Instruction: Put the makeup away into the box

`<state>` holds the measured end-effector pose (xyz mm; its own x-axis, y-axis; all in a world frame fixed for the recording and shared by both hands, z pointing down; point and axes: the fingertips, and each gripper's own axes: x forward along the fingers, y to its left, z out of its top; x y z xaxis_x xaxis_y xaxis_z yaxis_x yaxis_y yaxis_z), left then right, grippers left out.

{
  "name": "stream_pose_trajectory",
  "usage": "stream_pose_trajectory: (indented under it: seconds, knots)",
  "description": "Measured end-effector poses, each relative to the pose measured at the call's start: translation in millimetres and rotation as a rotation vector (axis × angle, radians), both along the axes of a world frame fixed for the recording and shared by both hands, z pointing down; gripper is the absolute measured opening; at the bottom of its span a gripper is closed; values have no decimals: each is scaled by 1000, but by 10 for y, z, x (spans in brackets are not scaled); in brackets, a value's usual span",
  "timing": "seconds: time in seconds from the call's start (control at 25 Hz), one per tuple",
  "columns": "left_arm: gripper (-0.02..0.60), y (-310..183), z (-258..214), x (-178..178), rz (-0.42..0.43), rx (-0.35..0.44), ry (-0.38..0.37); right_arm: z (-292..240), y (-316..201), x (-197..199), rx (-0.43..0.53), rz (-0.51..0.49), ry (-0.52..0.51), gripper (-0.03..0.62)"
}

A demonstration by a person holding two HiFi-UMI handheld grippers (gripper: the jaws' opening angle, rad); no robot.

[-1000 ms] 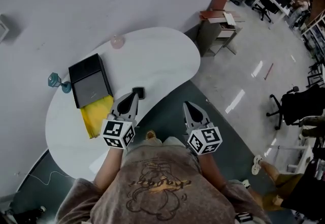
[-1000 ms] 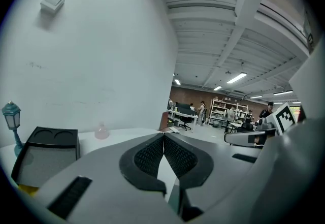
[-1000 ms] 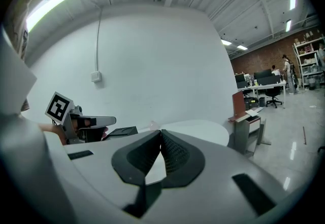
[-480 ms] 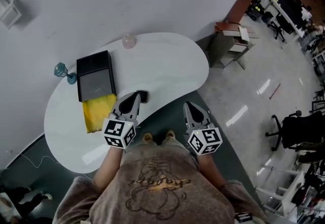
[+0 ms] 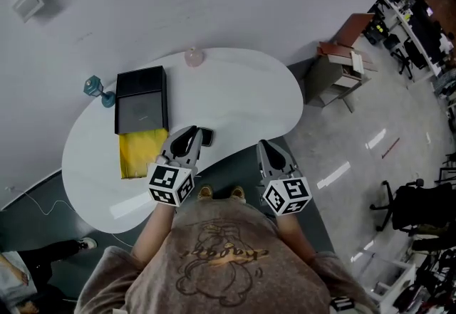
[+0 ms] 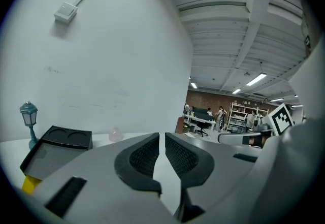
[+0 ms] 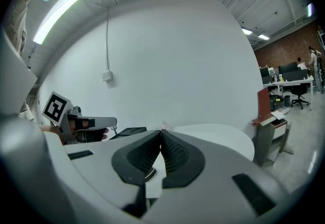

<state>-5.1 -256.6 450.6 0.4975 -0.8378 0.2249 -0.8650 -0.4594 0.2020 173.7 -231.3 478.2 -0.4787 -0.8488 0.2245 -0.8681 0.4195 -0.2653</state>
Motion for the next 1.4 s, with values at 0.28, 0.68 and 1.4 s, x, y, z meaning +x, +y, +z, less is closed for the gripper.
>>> stream_pose_trajectory:
  seconds: [0.28, 0.68, 1.4]
  knots:
    - [189, -48, 123, 21, 17, -61, -7, 20, -148, -47, -3, -31, -5, 3]
    - [395, -177, 319, 5, -44, -115, -55, 6, -283, -24, 5, -49, -6, 3]
    - [442, -421, 1474, 142, -34, -373, -192, 87, -243, 350, -22, 4, 2, 3]
